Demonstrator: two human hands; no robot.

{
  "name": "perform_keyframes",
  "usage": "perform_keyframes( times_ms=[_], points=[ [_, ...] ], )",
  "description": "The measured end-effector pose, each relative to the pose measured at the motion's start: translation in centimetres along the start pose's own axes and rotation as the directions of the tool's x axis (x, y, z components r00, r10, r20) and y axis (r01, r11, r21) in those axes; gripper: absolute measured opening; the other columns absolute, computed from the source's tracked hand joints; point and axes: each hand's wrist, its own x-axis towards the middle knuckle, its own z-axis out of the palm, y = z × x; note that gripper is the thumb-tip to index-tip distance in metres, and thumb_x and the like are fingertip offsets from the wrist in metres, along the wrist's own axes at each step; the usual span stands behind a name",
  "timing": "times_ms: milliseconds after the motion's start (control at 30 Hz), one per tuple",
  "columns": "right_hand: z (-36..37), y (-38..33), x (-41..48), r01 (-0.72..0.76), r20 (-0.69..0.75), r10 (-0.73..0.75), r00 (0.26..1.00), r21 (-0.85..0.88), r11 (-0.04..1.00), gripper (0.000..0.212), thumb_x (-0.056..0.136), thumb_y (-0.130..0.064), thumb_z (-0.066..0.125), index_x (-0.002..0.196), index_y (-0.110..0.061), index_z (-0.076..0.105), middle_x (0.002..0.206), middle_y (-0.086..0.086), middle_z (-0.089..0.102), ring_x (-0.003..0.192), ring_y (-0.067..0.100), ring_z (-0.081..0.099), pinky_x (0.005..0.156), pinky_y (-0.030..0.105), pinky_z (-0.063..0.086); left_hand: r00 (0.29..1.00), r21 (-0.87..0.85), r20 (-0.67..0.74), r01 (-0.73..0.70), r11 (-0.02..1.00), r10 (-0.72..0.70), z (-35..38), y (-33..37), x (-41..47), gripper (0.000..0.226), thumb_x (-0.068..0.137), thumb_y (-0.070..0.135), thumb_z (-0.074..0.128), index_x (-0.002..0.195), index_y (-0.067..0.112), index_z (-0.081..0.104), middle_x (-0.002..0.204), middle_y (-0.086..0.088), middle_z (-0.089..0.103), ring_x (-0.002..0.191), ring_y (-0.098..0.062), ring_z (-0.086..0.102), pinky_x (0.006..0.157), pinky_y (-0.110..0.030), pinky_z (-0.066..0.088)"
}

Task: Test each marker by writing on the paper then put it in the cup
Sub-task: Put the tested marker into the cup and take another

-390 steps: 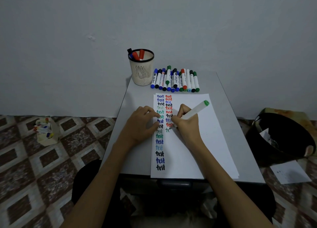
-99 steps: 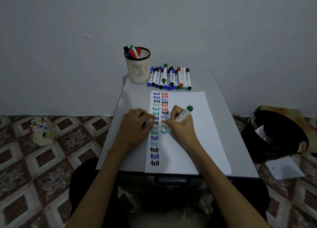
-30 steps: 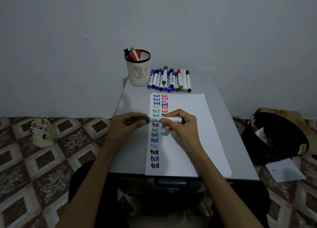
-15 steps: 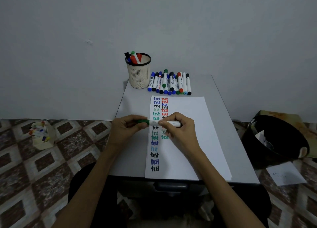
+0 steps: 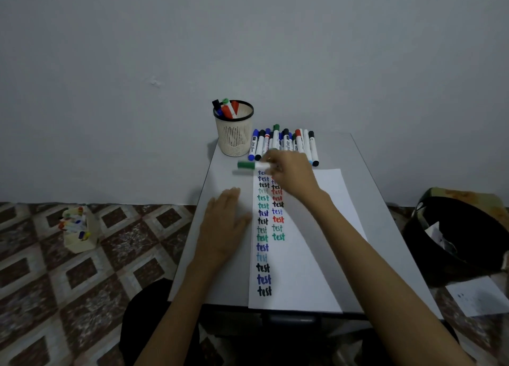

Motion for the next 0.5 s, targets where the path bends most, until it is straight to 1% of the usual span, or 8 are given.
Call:
perform_keyframes(
  times_ms=[67,133,167,233,300,333,433,500],
  points=[
    [-0.4,-0.5,2.4,-0.012,-0.092,0.025,0.995,0.146,0.989,0.018,0.089,-0.007,0.063,0.107,-0.011,0.061,0.097,0.006,0.067,0.082,0.016,0.06,0.077,0.036,0.054,0.998,0.139,0.034,-0.051,0.989,0.047,0.5,0.0,0.1,0.071,0.088,0.055,0.013,0.142,0.014,0.03,0.15,-0.004,0.03,0.14,-0.016,0.021,0.116,-0.032,0.006],
    [-1.1,-1.4,4.6,0.039,-0.211,0.014,0.977,0.248,0.968,0.022,0.088,-0.006,0.064,0.106,-0.008,0.052,0.088,0.009,0.061,0.077,0.022,0.059,0.067,0.036,0.051,0.998,0.165,0.035,-0.055,0.985,0.049,0.7,0.0,0.2,0.075,0.086,0.055,0.005,0.143,0.014,0.029,0.151,-0.004,0.027,0.141,-0.014,0.017,0.115,-0.029,0.002],
    [-1.5,-1.9,5.7,0.068,-0.265,0.012,0.964,0.29,0.954,0.03,0.087,-0.005,0.064,0.113,-0.008,0.049,0.085,0.011,0.06,0.075,0.023,0.06,0.065,0.035,0.051,0.998,0.163,0.038,-0.052,0.985,0.047,0.8,0.0,0.2,0.075,0.086,0.055,0.004,0.144,0.014,0.028,0.152,-0.003,0.026,0.142,-0.014,0.015,0.115,-0.028,0.001],
    [-2.1,-2.8,7.8,0.129,-0.359,0.003,0.934,0.342,0.931,0.052,0.088,-0.005,0.062,0.134,-0.009,0.039,0.083,0.012,0.06,0.073,0.021,0.061,0.066,0.03,0.052,0.998,0.163,0.044,-0.048,0.985,0.041,0.8,-0.1,0.3,0.076,0.085,0.056,0.003,0.145,0.014,0.025,0.153,-0.003,0.023,0.142,-0.012,0.012,0.114,-0.027,-0.002],
    [-2.6,-3.4,9.7,0.198,-0.446,-0.026,0.895,0.344,0.918,0.067,0.088,-0.003,0.056,0.147,-0.013,0.027,0.087,0.007,0.058,0.074,0.017,0.06,0.067,0.026,0.054,0.998,0.162,0.044,-0.042,0.986,0.035,0.8,-0.1,0.3,0.072,0.087,0.054,0.006,0.145,0.015,0.025,0.153,-0.002,0.022,0.142,-0.011,0.012,0.115,-0.027,-0.002],
    [-2.8,-3.6,10.7,0.227,-0.48,-0.039,0.876,0.34,0.913,0.071,0.087,-0.002,0.053,0.15,-0.016,0.024,0.09,0.005,0.058,0.075,0.017,0.059,0.068,0.028,0.055,0.999,0.155,0.041,-0.04,0.987,0.034,0.8,0.0,0.3,0.07,0.088,0.053,0.008,0.145,0.015,0.026,0.153,-0.002,0.023,0.142,-0.011,0.012,0.115,-0.027,-0.001],
    [-2.5,-3.9,13.1,0.252,-0.534,-0.049,0.844,0.314,0.915,0.072,0.086,0.0,0.05,0.151,-0.018,0.025,0.09,0.009,0.058,0.075,0.019,0.057,0.068,0.037,0.056,0.999,0.143,0.024,-0.037,0.989,0.034,0.8,0.0,0.3,0.071,0.087,0.053,0.01,0.144,0.015,0.029,0.152,-0.002,0.025,0.141,-0.011,0.015,0.115,-0.027,0.001],
    [-1.8,-4.0,13.9,0.248,-0.53,-0.056,0.846,0.298,0.922,0.069,0.087,0.0,0.052,0.15,-0.015,0.028,0.088,0.009,0.058,0.075,0.019,0.058,0.068,0.038,0.056,0.999,0.142,0.012,-0.032,0.989,0.031,0.8,0.0,0.3,0.068,0.089,0.052,0.013,0.144,0.015,0.029,0.152,-0.001,0.026,0.141,-0.01,0.016,0.115,-0.026,0.001]
  ],
)
